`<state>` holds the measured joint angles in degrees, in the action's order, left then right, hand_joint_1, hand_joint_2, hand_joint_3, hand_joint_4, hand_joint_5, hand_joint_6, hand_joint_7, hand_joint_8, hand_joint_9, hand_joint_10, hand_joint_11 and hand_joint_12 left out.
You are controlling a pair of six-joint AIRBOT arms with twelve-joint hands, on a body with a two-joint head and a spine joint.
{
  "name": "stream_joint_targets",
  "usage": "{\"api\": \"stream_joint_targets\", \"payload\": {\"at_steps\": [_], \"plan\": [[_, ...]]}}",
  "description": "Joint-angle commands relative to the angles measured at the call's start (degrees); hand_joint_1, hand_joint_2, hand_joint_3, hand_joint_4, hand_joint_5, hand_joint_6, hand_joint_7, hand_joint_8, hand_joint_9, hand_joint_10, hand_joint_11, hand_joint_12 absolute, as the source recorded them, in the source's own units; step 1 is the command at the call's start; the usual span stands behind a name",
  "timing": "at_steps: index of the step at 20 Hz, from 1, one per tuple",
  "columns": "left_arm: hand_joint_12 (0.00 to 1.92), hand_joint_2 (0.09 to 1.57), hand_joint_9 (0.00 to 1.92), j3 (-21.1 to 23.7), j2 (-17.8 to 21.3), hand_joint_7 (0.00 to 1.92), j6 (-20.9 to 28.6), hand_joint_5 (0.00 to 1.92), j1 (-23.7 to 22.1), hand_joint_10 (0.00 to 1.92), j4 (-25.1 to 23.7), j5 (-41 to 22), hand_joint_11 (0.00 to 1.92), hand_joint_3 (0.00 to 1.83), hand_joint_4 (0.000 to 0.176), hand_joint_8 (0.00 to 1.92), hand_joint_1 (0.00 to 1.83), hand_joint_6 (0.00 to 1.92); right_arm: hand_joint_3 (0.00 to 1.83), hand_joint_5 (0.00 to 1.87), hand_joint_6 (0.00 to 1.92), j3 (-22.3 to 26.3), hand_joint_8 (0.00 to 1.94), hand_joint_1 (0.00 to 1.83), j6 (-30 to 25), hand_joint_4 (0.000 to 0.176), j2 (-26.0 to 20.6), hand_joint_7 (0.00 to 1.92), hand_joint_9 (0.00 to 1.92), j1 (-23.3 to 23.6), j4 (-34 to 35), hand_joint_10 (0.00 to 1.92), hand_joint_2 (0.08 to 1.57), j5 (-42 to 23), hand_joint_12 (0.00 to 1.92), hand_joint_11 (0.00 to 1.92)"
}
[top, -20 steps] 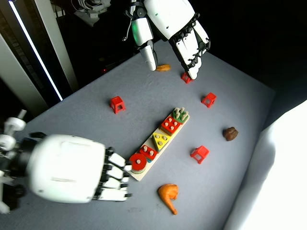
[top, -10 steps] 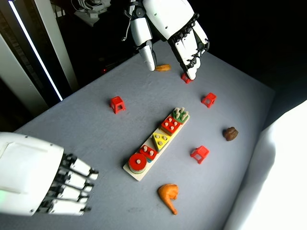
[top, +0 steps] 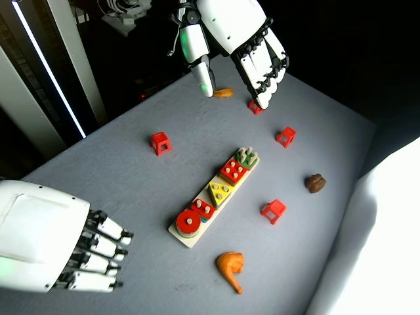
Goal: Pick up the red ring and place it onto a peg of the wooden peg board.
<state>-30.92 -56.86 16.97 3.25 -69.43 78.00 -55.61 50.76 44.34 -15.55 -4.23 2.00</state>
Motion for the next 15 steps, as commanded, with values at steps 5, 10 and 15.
{"api": "stream_joint_targets", "payload": {"at_steps": [5, 10, 15], "plan": [[0.32, 1.33, 0.12, 0.01, 0.17, 0.13, -0.18, 0.13, -0.55, 0.00, -5.94, 0.48, 0.00, 0.00, 0.000, 0.00, 0.00, 0.00, 0.00, 0.51, 0.00, 0.53, 0.00, 0.56, 0.88, 0.000, -1.42, 0.58, 0.56, 0.54, 0.25, 0.00, 1.11, -7.17, 1.04, 0.11], [0.45, 1.33, 0.17, 0.03, 0.16, 0.17, -0.18, 0.19, -0.54, 0.00, -5.92, 0.46, 0.00, 0.00, 0.000, 0.00, 0.00, 0.00, 0.00, 0.41, 0.00, 1.16, 0.01, 0.36, 1.16, 0.000, -1.63, 0.43, 0.34, 0.73, 0.25, 0.01, 1.14, -8.71, 0.69, 0.00], [0.54, 1.34, 0.19, 0.05, 0.16, 0.19, -0.17, 0.20, -0.52, 0.01, -5.88, 0.20, 0.00, 0.00, 0.000, 0.01, 0.00, 0.00, 0.00, 0.56, 0.01, 1.75, 0.01, 0.61, 1.25, 0.000, -1.77, 0.65, 0.58, 1.04, 0.25, 0.04, 1.14, -9.13, 1.12, 0.04]]}}
